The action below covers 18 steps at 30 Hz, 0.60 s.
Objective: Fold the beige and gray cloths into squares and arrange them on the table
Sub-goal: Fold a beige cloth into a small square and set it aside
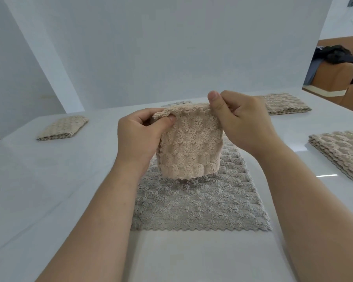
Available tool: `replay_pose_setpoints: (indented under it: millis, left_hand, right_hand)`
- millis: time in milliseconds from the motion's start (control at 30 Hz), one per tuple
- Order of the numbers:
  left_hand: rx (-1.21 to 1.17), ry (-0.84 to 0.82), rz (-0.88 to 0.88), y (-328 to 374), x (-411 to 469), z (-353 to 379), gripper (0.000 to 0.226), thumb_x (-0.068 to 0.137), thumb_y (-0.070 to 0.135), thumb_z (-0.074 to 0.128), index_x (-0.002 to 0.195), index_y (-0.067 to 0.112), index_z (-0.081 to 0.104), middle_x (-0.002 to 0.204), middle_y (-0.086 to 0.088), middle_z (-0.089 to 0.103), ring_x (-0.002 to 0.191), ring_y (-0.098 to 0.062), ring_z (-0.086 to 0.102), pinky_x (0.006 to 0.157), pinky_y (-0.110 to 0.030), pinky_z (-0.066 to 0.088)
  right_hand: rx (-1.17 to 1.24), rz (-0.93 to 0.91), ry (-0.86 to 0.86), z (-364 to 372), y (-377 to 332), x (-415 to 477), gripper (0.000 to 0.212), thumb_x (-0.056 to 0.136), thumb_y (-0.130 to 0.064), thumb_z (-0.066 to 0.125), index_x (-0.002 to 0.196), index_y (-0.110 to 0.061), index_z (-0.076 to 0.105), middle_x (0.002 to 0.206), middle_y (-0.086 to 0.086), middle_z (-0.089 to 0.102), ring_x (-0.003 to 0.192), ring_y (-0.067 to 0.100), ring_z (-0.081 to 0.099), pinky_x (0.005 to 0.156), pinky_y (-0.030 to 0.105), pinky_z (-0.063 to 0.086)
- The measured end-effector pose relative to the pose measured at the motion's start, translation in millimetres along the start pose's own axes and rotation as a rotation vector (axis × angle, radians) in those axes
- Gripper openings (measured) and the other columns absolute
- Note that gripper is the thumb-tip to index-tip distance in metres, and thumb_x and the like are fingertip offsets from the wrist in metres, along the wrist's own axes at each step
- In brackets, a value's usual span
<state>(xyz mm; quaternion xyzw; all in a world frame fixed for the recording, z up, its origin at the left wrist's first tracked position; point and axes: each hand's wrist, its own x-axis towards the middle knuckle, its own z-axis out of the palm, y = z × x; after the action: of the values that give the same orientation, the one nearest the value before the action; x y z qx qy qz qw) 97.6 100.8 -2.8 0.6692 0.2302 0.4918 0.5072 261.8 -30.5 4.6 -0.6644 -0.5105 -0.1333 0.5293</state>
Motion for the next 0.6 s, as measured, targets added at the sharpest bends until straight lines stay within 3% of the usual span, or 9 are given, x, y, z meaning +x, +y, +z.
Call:
replay_pose_setpoints:
  millis: [67,167,233,367,500,600]
  left_hand:
    - [-0.032,0.003,-0.027,-2.3,1.5,-0.3,0.025,0.067,0.011,0.087,0.091,0.016,0.082,0.091,-0.016,0.077,0.082,-0.019,0.07,0.087,-0.04,0.058]
    - [-0.07,0.026,-0.058,-3.7,3.7,-0.6,0.032,0.065,0.008,0.089,0.095,0.008,0.08,0.097,-0.027,0.074,0.084,-0.021,0.068,0.088,-0.038,0.057]
    - [-0.062,0.023,-0.067,-4.5,4.4,-0.8,0.033,0.063,0.008,0.089,0.094,0.006,0.08,0.092,-0.022,0.076,0.084,-0.021,0.07,0.087,-0.036,0.059]
    - [-0.02,0.004,-0.067,-5.8,3.6,-0.4,0.026,0.061,0.005,0.09,0.085,0.011,0.079,0.081,-0.007,0.076,0.077,-0.017,0.068,0.077,-0.029,0.057]
    - [-0.091,-0.027,-0.054,-1.5,2.0,-0.5,0.028,0.066,-0.006,0.087,0.08,0.013,0.072,0.079,-0.005,0.071,0.077,-0.018,0.065,0.073,-0.027,0.055]
    - [-0.238,-0.037,-0.105,1.3,1.8,-1.3,0.032,0.073,-0.009,0.08,0.09,0.013,0.065,0.076,-0.003,0.07,0.074,-0.018,0.068,0.07,-0.028,0.055]
  right_hand:
    - [0.036,0.013,0.014,0.4,-0.2,-0.3,0.052,0.103,-0.045,0.054,0.062,-0.012,0.048,0.051,0.002,0.04,0.05,0.013,0.036,0.05,0.021,0.03]
    - [0.04,0.006,0.045,0.3,-0.3,-0.3,0.046,0.1,-0.048,0.059,0.074,-0.011,0.064,0.06,0.007,0.057,0.056,0.015,0.049,0.055,0.023,0.039]
    - [-0.037,-0.034,0.082,1.6,0.7,-0.8,0.043,0.099,-0.047,0.06,0.075,-0.012,0.064,0.06,0.003,0.057,0.058,0.012,0.052,0.057,0.025,0.042]
    - [-0.192,-0.139,0.154,6.2,6.1,-1.5,0.042,0.1,-0.042,0.059,0.074,-0.009,0.062,0.061,0.004,0.056,0.06,0.023,0.052,0.057,0.036,0.043]
    - [-0.178,-0.124,0.152,6.6,6.2,-0.9,0.041,0.101,-0.04,0.058,0.077,-0.007,0.062,0.062,0.007,0.058,0.062,0.025,0.055,0.06,0.039,0.044]
    - [-0.188,-0.073,0.101,5.0,5.2,-0.7,0.041,0.104,-0.042,0.051,0.082,-0.009,0.059,0.066,0.004,0.057,0.066,0.024,0.053,0.064,0.04,0.042]
